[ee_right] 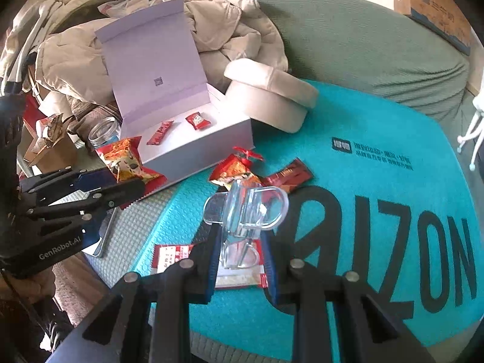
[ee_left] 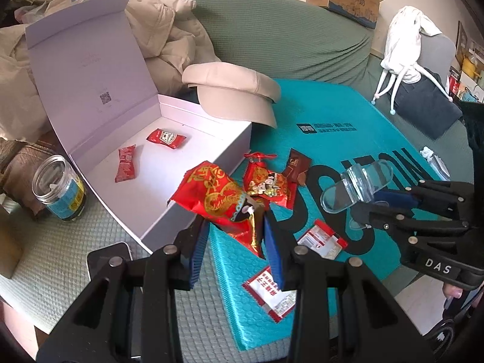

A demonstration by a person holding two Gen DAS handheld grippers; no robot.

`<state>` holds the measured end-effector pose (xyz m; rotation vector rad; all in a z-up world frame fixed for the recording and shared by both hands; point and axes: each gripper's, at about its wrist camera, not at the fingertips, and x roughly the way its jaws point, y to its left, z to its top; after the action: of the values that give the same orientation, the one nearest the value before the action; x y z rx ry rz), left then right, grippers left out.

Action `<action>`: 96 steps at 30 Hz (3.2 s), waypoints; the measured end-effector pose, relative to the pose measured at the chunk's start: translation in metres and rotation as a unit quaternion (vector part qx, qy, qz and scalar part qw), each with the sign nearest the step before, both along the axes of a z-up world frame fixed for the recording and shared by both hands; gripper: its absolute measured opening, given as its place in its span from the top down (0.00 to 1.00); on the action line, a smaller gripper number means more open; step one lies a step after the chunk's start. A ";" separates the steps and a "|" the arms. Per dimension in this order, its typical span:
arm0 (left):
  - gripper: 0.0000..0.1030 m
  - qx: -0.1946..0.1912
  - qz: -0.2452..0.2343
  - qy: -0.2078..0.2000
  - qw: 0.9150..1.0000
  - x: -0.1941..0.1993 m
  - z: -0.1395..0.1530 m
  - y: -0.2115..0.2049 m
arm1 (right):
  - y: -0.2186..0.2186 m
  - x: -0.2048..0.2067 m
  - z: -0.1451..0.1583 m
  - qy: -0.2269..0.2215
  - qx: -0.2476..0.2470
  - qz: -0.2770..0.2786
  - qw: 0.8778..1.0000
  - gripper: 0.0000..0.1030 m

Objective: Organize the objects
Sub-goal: 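Carry the clear holder in the right tool while the left tool carries the red snack packet toward the box, then open both tools to drop the red snack packet and clear holder into the box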

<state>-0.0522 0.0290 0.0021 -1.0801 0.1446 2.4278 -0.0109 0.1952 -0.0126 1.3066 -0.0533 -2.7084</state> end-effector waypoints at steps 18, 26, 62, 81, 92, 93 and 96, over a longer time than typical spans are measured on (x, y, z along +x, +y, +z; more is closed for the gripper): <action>0.67 0.002 0.040 -0.038 0.998 -0.048 0.003 -0.030 | -0.038 -0.054 0.019 0.011 -0.006 0.077 0.997 0.75; 0.67 -0.011 0.064 -0.048 0.997 -0.075 0.003 -0.029 | -0.052 -0.086 0.020 0.018 -0.010 0.129 0.991 0.75; 0.67 -0.100 0.090 -0.083 0.987 -0.181 -0.038 -0.062 | -0.106 -0.212 -0.009 0.009 -0.020 0.231 0.973 0.75; 0.67 -0.105 0.090 -0.132 0.981 -0.221 -0.066 -0.076 | -0.130 -0.262 -0.034 -0.011 -0.007 0.246 0.969 0.75; 0.67 -0.100 0.082 -0.165 0.978 -0.224 -0.076 -0.076 | -0.134 -0.272 -0.047 -0.028 0.006 0.247 0.969 0.75; 0.67 -0.100 0.082 -0.166 0.978 -0.223 -0.076 -0.076 | -0.135 -0.272 -0.048 -0.031 0.008 0.247 0.968 0.75; 0.67 -0.099 0.083 -0.167 0.977 -0.221 -0.075 -0.075 | -0.135 -0.271 -0.053 -0.038 0.015 0.245 0.969 0.75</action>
<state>-0.2732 -0.0462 -0.0730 -1.6312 0.1947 2.3699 -0.2821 0.0602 -0.0655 1.2322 0.2672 -2.2493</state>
